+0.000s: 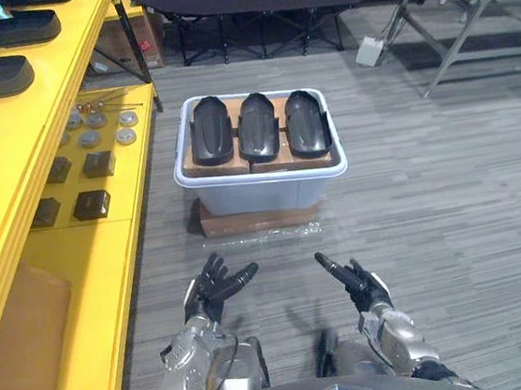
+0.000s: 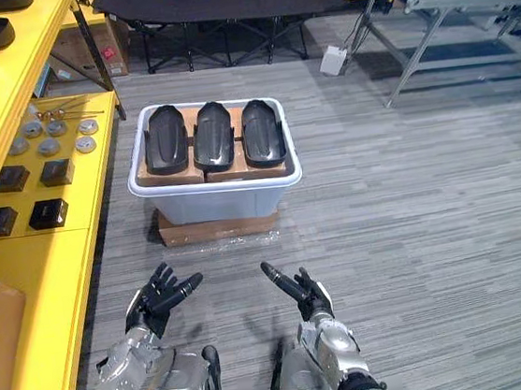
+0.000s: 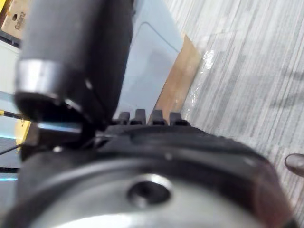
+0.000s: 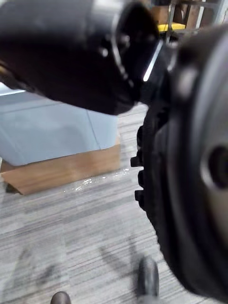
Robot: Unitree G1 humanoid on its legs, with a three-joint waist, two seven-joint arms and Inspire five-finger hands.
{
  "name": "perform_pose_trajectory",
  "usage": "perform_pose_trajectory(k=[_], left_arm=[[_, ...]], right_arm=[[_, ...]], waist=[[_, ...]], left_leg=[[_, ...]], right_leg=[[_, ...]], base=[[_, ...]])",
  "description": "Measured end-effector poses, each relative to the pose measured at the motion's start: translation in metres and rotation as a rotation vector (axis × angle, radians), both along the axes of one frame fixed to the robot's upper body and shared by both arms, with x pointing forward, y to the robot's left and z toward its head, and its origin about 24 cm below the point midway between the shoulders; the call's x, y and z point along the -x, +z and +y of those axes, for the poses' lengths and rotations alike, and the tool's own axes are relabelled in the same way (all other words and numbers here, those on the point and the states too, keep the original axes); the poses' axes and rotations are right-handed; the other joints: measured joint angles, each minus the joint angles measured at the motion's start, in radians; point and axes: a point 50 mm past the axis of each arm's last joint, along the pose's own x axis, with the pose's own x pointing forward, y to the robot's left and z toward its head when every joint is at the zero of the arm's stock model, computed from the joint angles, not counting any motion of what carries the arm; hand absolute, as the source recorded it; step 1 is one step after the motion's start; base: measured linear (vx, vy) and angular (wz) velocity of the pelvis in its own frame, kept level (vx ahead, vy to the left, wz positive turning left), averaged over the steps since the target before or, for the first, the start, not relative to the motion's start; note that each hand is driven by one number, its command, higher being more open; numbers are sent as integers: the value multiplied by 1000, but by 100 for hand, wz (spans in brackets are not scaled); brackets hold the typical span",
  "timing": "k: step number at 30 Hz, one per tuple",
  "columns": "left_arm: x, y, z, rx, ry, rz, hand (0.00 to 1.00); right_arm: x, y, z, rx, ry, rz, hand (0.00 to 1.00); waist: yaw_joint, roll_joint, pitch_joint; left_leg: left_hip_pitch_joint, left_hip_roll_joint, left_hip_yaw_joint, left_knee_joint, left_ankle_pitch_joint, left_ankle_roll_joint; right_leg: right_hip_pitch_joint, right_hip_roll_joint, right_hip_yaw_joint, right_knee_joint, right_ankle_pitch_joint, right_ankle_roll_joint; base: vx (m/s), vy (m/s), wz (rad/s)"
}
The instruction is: Walk over and take three plastic housings, then place them on the shelf
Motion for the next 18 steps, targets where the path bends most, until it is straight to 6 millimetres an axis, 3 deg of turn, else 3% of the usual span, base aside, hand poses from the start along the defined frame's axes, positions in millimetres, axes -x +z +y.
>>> perform_pose_trajectory(k=[2,4,6,7,9,10,12,13,16,17,18], left_arm=[[0,0,-1,21,22,-1,100],[0,0,-1,50,48,-3,100],[6,-3,-8,89,75,13,100],[14,-7,-15,128,99,36,100],[22,-12,-27,221,145,63,100],[20,-10,-29,233,150,50,100],[20,-10,-26,233,170,44,100],[21,-10,-22,243,193,42,100],[20,-11,-20,245,191,42,100],[21,-11,-22,248,185,47,100],[23,-13,-24,250,176,61,100]], right_arm=[[14,-6,2,-12,-7,35,100],[24,-11,3,-28,-15,58,100],[25,-10,-4,-23,-57,56,100],[27,-10,-11,-10,-87,56,100],[27,-7,-19,5,-124,37,100],[32,-7,-27,18,-161,41,100],[35,-7,-27,19,-167,36,100],[37,-5,-27,17,-163,26,100],[32,0,-33,22,-182,-8,100],[28,2,-37,22,-206,-25,100],[28,3,-42,28,-229,-30,100]], waist=[[-8,-3,-2],[-11,-32,-14],[-17,-19,-23],[-15,0,-39],[-6,22,-53],[-6,23,-54],[-6,23,-54],[-1,9,-57],[-1,2,-73],[-3,-1,-72],[-8,-2,-71]], left_leg=[[-11,23,-55,54,-37,-37],[-40,28,-125,111,-74,-81],[-50,52,-181,116,-90,-107],[-47,83,-200,99,-93,-117],[-110,94,-222,301,-60,-108],[-169,110,-221,462,41,-102],[-200,128,-213,550,125,-106],[-241,150,-186,618,154,-116],[-269,165,-77,468,73,-102],[-233,142,7,189,77,-106],[-205,112,43,14,123,-98]], right_leg=[[-1,-6,11,6,4,1],[-7,-5,33,43,24,-3],[-17,26,12,98,30,-4],[-16,48,-17,97,19,-22],[1,65,-53,95,8,-41],[61,70,-87,80,-5,-65],[118,81,-104,50,-13,-80],[165,86,-122,7,-4,-92],[211,76,-137,-62,14,-84],[216,50,-148,-72,15,-82],[223,33,-160,-72,12,-77]], base=[[146,-271,63],[246,-434,93],[284,-467,78],[275,-290,42],[327,-254,49],[282,-207,55],[297,-167,36],[348,-131,12],[298,-26,8],[321,84,28],[307,115,37]])
